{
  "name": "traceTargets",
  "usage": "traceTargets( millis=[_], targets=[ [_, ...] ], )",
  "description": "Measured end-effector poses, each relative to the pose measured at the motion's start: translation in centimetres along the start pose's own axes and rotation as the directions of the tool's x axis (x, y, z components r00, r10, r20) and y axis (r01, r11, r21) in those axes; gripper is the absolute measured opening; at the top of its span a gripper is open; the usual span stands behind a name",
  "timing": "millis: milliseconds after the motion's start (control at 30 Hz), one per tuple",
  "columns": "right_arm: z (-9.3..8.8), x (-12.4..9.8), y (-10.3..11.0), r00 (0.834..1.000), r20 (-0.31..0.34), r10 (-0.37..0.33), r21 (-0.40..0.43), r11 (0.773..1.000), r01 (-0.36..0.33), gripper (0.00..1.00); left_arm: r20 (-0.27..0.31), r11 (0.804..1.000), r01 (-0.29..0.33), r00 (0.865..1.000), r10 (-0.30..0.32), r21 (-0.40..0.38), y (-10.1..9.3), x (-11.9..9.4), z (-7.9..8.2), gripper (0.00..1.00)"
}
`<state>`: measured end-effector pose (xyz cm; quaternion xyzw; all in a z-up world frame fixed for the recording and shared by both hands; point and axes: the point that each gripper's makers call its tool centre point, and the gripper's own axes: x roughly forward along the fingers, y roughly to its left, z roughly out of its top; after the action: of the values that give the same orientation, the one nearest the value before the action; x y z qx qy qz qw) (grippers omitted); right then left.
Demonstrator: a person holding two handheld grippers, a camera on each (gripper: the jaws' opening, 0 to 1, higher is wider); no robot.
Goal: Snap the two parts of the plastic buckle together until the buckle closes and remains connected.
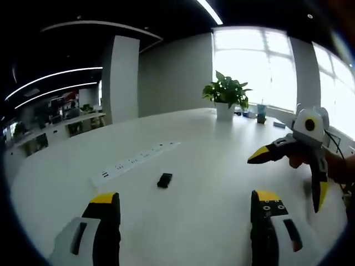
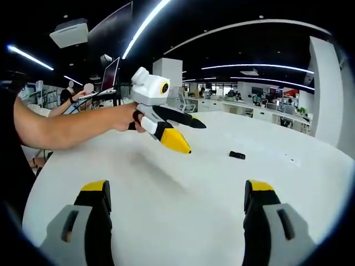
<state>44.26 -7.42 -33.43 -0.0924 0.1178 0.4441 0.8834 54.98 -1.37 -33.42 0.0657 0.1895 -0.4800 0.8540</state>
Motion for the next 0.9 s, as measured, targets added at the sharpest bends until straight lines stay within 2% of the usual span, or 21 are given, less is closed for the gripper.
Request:
traceTargets(
  millis=[167, 500, 900],
  targets=[
    [0.0, 0.0, -0.1, 1.000, -0.001, -0.003, -0.001, 1.000, 0.003, 1.00, -0.012, 1.000, 0.004, 1.000, -0.004, 0.001, -0.8, -0.3, -0.3, 0.99],
    [0.0, 0.0, -0.2, 1.000, 0.000, -0.003, 0.003, 1.000, 0.003, 1.00, 0.005, 1.000, -0.009, 1.000, 0.009, 0.003, -2.0, -1.9, -0.1, 0.99],
    [0.6, -0.2, -0.1, 1.000, 0.014, -0.008, -0.002, 1.000, 0.008, 1.00, 0.021, 0.999, -0.040, 0.999, 0.040, 0.001, -2.3, -3.4, -0.2, 0.99]
  ],
)
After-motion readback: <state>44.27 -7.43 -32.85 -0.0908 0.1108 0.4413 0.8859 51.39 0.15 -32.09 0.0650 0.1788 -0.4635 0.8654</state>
